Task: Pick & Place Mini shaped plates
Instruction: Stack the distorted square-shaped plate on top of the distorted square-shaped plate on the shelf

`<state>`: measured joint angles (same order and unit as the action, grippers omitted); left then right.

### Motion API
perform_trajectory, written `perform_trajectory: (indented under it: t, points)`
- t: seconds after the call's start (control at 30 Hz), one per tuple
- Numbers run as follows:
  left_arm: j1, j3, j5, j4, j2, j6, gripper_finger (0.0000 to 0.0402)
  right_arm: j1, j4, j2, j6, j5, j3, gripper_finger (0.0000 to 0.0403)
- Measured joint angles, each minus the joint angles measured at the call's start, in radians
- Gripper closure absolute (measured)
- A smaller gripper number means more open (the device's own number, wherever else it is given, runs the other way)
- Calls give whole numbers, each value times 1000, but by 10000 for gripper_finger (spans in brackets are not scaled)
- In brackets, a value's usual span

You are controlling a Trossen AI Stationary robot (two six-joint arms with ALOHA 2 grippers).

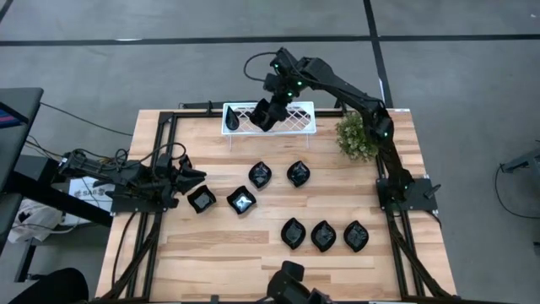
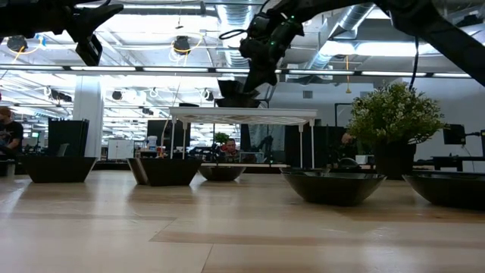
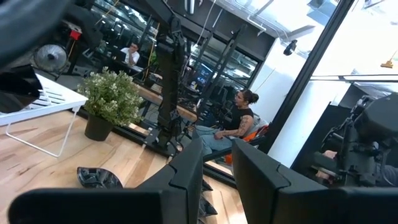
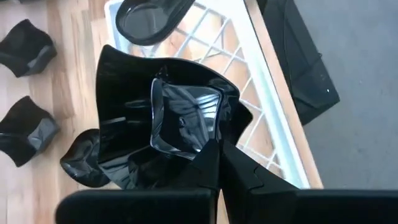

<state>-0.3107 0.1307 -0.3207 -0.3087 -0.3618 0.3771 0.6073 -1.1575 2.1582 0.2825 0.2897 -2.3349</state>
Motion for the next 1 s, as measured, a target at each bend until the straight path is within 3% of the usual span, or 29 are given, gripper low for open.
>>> perform_trajectory:
  t: [0.37, 1.0]
  points:
    - [0, 0, 0, -4, 0, -2, 314, 3, 2, 6, -14, 0, 0, 402]
    - [0, 0, 0, -4, 0, -3, 314, 4, -1, 6, -14, -3, 0, 360]
